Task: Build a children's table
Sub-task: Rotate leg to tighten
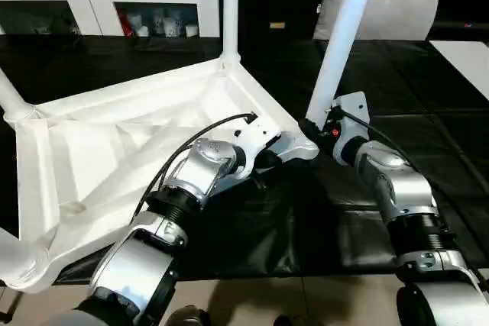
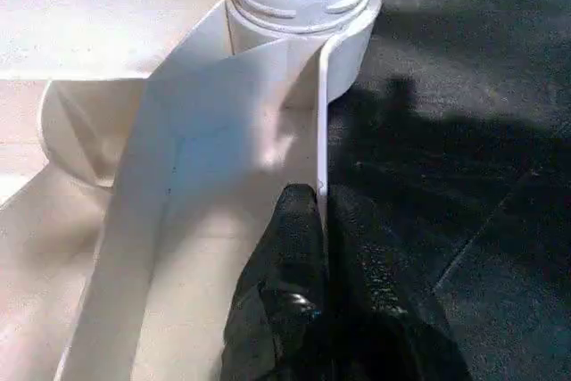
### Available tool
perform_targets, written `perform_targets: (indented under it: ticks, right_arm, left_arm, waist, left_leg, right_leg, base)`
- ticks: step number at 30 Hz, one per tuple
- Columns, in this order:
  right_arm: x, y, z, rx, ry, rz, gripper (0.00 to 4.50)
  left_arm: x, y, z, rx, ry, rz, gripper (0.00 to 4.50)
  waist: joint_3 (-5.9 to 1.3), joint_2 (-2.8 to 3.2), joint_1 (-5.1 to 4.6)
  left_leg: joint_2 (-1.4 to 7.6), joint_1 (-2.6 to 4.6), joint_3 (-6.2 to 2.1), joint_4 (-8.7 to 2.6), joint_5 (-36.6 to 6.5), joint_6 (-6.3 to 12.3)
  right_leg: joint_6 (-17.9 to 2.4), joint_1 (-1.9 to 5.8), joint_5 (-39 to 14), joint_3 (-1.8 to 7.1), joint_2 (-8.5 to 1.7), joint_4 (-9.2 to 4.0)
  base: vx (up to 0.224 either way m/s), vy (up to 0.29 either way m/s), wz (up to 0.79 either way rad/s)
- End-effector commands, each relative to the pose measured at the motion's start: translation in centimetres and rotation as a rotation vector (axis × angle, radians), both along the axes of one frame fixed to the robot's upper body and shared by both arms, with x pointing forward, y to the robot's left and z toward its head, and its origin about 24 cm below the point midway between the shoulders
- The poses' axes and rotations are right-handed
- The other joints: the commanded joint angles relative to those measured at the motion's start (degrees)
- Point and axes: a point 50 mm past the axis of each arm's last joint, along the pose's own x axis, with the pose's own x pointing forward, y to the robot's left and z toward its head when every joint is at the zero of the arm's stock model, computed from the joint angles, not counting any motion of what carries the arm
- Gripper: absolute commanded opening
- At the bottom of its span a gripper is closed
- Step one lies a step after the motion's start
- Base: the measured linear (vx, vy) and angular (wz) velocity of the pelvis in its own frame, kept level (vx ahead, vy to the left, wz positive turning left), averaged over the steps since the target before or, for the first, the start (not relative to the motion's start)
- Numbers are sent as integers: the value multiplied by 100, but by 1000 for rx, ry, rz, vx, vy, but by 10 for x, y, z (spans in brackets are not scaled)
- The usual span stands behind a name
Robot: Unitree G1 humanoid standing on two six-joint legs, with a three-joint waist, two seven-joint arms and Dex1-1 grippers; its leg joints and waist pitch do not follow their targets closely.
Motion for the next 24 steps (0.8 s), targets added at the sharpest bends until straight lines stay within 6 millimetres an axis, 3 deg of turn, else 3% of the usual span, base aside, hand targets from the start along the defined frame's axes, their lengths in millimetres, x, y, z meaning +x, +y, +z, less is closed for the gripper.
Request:
perform_targets:
  ticks: [1,7,13,14,16,18,21,24]
  right_arm:
    - [-6,16,-13,-2,55,66,266]
    - [-8,0,-13,-13,33,70,334]
    - [-17,-18,-10,-38,3,196,388]
    - [-20,-26,-7,-33,-6,225,398]
    - [-20,-26,-7,-33,-6,225,407]
    - [-35,-48,-2,-107,-8,404,431]
    - [-40,-53,-2,-139,5,462,448]
    - [-45,-61,3,-156,11,551,448]
  left_arm:
    - [-1,-19,19,-92,-69,-58,0]
    - [-1,3,8,6,-87,-92,0]
    - [-4,19,2,53,-79,-174,0]
    - [-6,24,1,67,-71,-203,0]
    - [-6,24,1,67,-71,-203,0]
    - [-15,41,-4,130,-39,-362,0]
    - [-16,46,-5,151,-29,-393,0]
    - [-21,50,-6,170,-19,-471,0]
  waist:
    - [-505,-71,36]
    - [-485,-71,29]
    - [-489,-73,54]
    - [-466,-26,54]
    - [-472,-50,45]
    - [-452,-52,93]
    - [-451,-42,135]
    - [-440,-48,147]
  left_leg:
    - [407,123,-222,-372,-857,344]
    - [410,132,-231,-388,-1076,261]
    - [416,120,-230,-375,-1023,327]
    - [416,115,-235,-380,-1068,326]
    - [428,125,-235,-384,-1089,311]
    - [432,132,-243,-386,-1240,341]
    - [447,144,-216,-385,-1195,357]
    - [455,150,-235,-388,-1373,293]
  right_leg:
    - [-1187,307,-1192,349,-573,-416]
    - [-1040,304,-1594,350,-581,-468]
    - [-1091,318,-1455,346,-587,-444]
    - [-1097,309,-1510,347,-584,-451]
    - [-1108,308,-1512,345,-572,-446]
    - [-1036,319,-1699,338,-586,-486]
    - [-1061,294,-1621,350,-560,-457]
    - [-1047,288,-1992,332,-591,-488]
  base:
    - [0,0,0]
    - [0,0,0]
    - [0,0,0]
    - [0,0,0]
    - [0,0,0]
    - [0,0,0]
    - [0,0,0]
    - [0,0,0]
